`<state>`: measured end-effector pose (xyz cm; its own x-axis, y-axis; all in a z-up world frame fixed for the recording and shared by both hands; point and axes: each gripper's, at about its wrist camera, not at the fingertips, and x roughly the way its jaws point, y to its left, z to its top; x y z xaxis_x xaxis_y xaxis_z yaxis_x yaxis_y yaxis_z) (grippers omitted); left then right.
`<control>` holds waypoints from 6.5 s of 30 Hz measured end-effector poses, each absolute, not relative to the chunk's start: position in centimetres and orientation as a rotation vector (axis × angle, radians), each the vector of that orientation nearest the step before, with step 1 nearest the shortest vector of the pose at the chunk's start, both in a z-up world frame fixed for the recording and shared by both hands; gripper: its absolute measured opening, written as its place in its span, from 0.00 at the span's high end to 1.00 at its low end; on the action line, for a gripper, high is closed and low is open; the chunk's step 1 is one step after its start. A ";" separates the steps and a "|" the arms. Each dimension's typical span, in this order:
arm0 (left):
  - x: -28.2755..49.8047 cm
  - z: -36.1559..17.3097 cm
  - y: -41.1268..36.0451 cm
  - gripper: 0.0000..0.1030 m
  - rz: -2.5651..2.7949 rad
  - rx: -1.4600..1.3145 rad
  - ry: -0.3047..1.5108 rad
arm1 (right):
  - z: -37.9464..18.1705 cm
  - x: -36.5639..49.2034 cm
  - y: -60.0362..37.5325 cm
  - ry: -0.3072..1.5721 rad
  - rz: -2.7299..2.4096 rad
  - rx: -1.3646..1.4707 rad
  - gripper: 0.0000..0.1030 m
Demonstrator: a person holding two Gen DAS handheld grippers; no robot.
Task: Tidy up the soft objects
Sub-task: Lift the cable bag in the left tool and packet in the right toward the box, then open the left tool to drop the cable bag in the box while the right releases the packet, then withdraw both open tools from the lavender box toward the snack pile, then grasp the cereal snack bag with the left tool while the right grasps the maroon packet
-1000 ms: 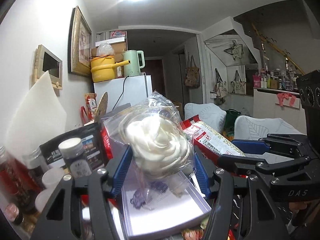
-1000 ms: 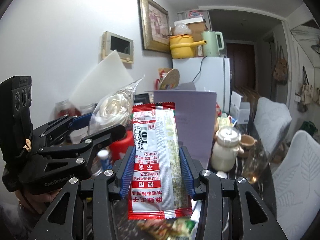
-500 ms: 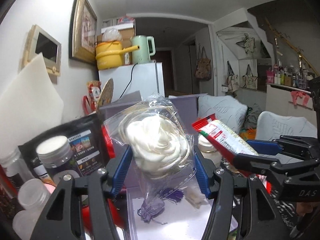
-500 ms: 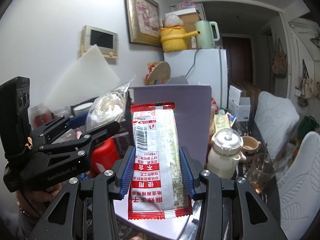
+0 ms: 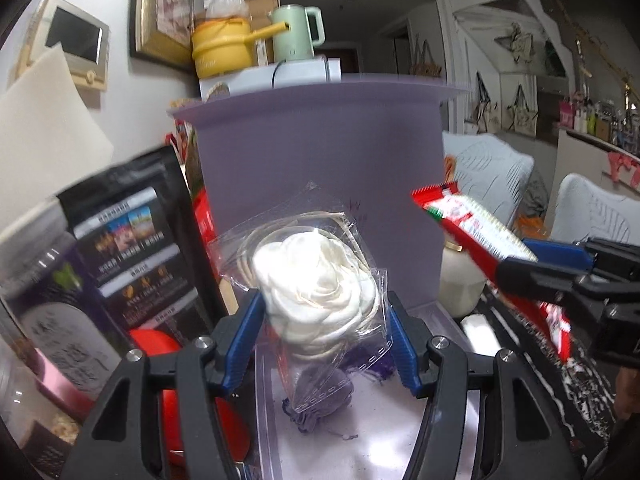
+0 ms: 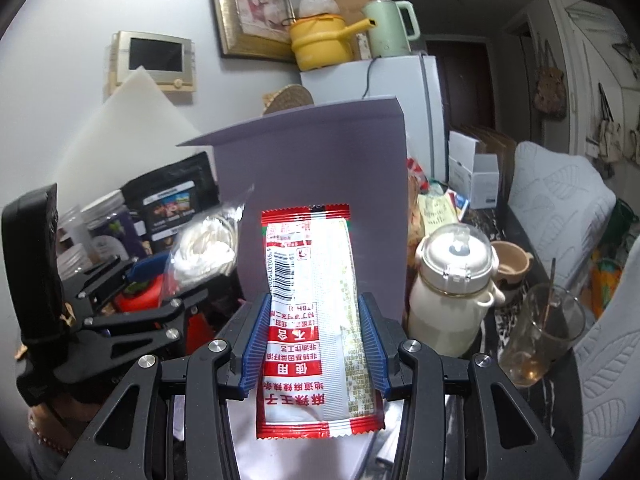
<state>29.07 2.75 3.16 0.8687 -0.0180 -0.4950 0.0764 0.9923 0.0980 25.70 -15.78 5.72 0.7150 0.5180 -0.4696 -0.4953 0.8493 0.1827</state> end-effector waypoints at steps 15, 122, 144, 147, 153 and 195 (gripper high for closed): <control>32.9 -1.2 2.7 0.42 -0.033 0.080 0.698 | 2.6 28.1 -14.5 0.618 0.527 0.035 0.58; 5.6 14.1 -0.6 0.07 -0.125 0.086 0.427 | 15.2 0.6 -21.4 0.330 0.407 -0.082 0.20; -1.2 8.1 -2.2 0.07 -0.166 0.123 0.526 | 7.1 -6.5 -21.9 0.470 0.406 -0.021 0.20; -1.3 7.3 -2.5 0.07 -0.183 0.122 0.538 | 6.0 -6.6 -22.4 0.497 0.398 0.008 0.20; -0.5 4.9 -3.3 0.07 -0.202 0.128 0.576 | 3.6 -6.5 -23.3 0.544 0.365 0.035 0.20; 16.1 -7.9 -4.6 0.07 -0.271 0.014 0.970 | -7.9 6.2 -26.3 0.876 0.312 0.146 0.20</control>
